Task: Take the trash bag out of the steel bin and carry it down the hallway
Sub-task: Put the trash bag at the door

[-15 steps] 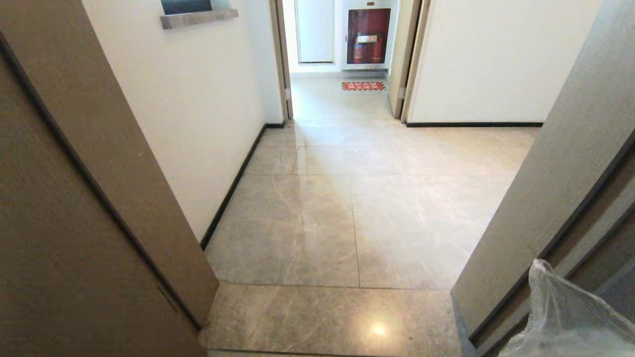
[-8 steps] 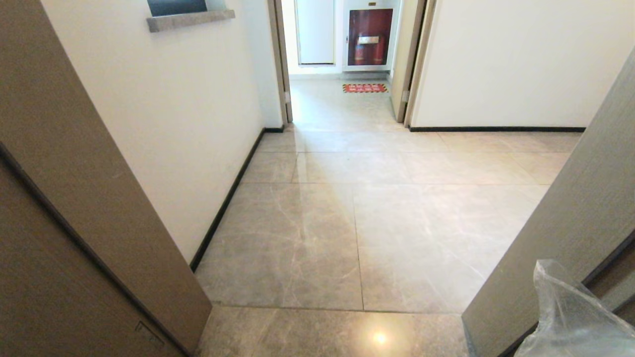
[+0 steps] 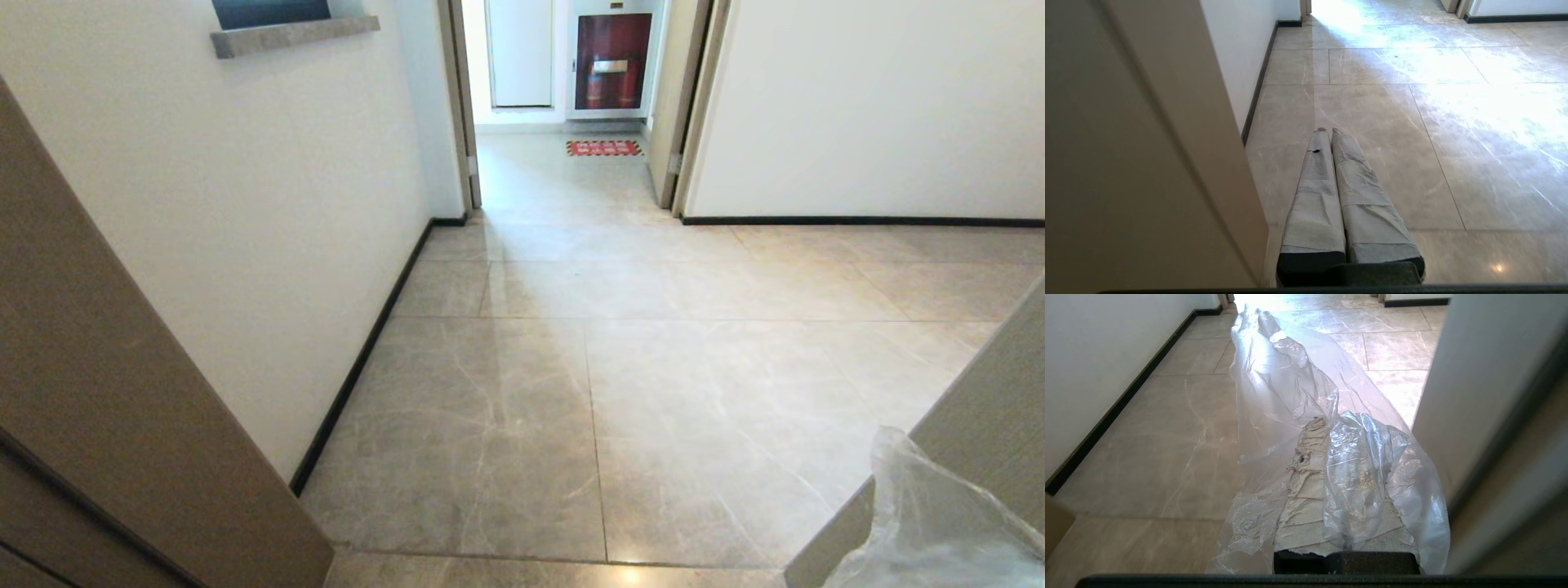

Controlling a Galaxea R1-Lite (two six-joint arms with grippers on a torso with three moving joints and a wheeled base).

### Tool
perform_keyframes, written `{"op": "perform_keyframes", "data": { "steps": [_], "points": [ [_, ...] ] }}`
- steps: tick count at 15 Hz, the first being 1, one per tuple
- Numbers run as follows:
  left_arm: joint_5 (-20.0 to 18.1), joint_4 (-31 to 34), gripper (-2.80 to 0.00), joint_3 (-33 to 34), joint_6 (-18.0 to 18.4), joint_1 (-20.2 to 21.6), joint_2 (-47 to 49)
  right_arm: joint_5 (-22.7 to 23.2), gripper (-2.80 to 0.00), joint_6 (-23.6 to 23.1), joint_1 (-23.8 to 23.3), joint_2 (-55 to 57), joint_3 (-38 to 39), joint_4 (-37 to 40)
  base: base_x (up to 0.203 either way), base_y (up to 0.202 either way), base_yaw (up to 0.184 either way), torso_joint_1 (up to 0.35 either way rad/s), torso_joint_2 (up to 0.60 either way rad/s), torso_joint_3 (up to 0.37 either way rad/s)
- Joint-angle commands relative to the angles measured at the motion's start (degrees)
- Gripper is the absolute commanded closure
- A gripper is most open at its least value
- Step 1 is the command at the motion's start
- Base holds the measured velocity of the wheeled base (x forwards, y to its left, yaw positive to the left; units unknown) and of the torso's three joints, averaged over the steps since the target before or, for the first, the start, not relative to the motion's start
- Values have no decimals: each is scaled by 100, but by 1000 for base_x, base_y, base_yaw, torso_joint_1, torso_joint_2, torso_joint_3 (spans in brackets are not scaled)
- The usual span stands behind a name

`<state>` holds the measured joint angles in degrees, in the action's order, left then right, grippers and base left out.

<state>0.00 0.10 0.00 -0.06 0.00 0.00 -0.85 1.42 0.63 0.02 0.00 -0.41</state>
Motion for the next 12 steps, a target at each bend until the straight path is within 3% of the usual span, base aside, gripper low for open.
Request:
{"op": "perform_keyframes", "data": {
  "steps": [1,12],
  "points": [
    [0,-1,0,0,-3,0,0,-3,0,-2,-2,6,9,-2,196,0,1,2,2,2],
    [0,-1,0,0,-3,0,0,-3,0,-2,-1,6,9,-2,190,0,1,1,0,2]
  ]
}}
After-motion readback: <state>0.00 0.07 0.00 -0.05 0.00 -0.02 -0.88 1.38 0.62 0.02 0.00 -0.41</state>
